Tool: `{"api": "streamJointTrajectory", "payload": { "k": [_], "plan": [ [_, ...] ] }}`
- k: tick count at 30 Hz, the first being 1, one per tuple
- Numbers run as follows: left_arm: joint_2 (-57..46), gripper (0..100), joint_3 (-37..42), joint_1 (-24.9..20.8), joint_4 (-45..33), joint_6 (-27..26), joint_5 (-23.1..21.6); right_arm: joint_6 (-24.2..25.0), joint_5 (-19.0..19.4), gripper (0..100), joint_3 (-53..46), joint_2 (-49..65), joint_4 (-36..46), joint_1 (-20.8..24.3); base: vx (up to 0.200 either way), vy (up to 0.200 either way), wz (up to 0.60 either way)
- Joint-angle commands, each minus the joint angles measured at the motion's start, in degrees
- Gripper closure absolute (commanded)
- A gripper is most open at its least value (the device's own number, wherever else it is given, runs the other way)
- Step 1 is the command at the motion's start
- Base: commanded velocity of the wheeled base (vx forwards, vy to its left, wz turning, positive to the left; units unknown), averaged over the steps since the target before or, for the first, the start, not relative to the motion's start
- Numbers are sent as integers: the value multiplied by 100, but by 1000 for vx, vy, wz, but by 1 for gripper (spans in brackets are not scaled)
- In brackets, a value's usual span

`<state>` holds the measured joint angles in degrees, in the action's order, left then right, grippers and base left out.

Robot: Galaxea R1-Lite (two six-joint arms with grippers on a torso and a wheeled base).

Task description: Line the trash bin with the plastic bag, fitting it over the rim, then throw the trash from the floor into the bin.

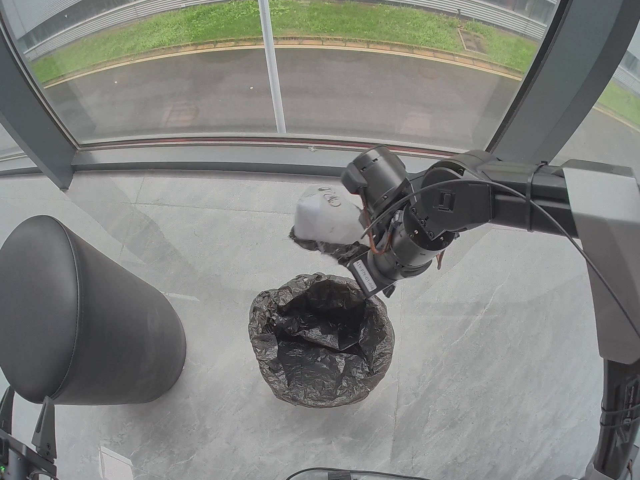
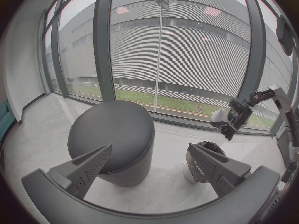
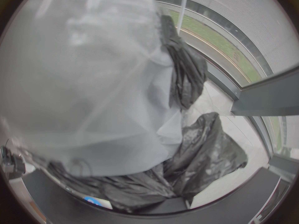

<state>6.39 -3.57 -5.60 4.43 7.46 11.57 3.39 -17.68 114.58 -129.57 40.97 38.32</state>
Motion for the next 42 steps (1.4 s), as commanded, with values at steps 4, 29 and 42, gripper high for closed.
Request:
{"api": "streamJointTrajectory", "payload": {
  "k": [4, 29, 42],
  "plan": [
    [-278, 0, 129, 691, -21, -25, -14, 232, 10, 100, 1, 310, 746, 1196, 0, 0, 0],
    [-278, 0, 313, 700, -276, -465, -1640, 461, 1, 100, 1, -1096, 420, 1011, 0, 0, 0],
    [-261, 0, 296, 691, -276, -315, -1711, 470, 1, 100, 1, -1255, 253, 792, 0, 0, 0]
  ]
}}
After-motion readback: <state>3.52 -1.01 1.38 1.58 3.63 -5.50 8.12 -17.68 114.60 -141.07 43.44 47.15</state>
